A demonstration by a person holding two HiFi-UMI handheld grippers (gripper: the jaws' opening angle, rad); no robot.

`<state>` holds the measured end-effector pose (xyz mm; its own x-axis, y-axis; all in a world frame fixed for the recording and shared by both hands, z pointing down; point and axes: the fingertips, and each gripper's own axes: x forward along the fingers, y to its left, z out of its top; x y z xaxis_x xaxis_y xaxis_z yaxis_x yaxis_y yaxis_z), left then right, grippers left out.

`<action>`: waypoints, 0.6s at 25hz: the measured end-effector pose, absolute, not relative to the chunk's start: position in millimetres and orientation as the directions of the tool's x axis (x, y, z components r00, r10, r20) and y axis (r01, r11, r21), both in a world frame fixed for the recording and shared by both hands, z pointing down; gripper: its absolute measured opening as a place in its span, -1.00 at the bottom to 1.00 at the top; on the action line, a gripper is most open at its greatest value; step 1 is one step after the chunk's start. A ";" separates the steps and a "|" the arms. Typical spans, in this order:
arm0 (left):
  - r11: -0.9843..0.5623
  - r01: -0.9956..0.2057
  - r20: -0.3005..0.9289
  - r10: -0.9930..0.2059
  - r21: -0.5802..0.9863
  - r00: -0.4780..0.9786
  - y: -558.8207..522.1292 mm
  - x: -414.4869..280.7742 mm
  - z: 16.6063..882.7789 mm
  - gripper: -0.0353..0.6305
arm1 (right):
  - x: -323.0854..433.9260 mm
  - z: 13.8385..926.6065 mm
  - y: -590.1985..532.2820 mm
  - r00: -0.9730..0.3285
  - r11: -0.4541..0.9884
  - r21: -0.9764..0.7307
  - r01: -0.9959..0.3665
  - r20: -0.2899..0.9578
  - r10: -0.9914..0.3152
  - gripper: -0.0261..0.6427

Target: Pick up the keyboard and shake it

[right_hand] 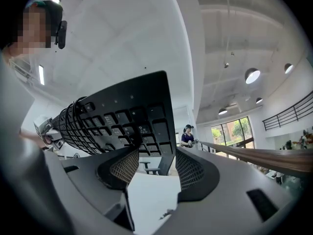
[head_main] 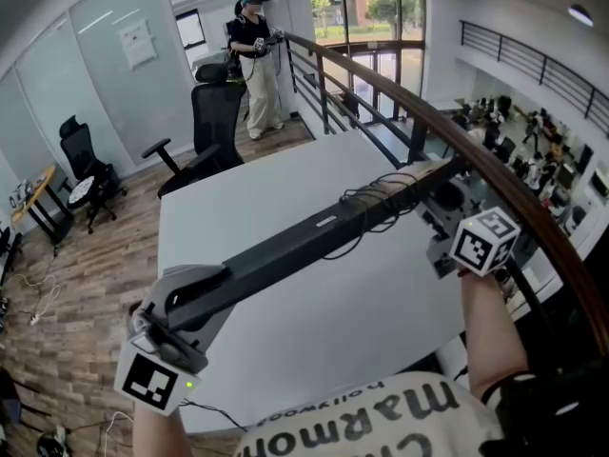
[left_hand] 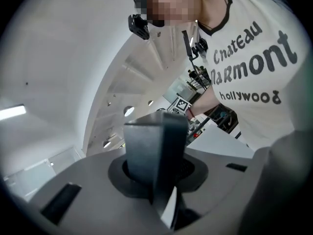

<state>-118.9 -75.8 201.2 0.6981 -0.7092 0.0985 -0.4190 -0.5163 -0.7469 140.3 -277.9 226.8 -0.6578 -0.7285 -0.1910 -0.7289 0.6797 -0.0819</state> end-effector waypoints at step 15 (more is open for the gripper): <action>-0.627 -0.435 0.099 -0.634 -0.647 0.767 -60.2 -86.1 204.5 -0.70 | 125.1 300.4 -288.5 -0.656 0.648 -0.196 -0.736 -0.030 -0.754 -0.50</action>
<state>-86.1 -60.2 204.5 0.7671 -0.6339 0.0986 -0.4348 -0.6267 -0.6467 125.1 -288.5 300.4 -0.6557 -0.7544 -0.0299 -0.7362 0.6476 -0.1964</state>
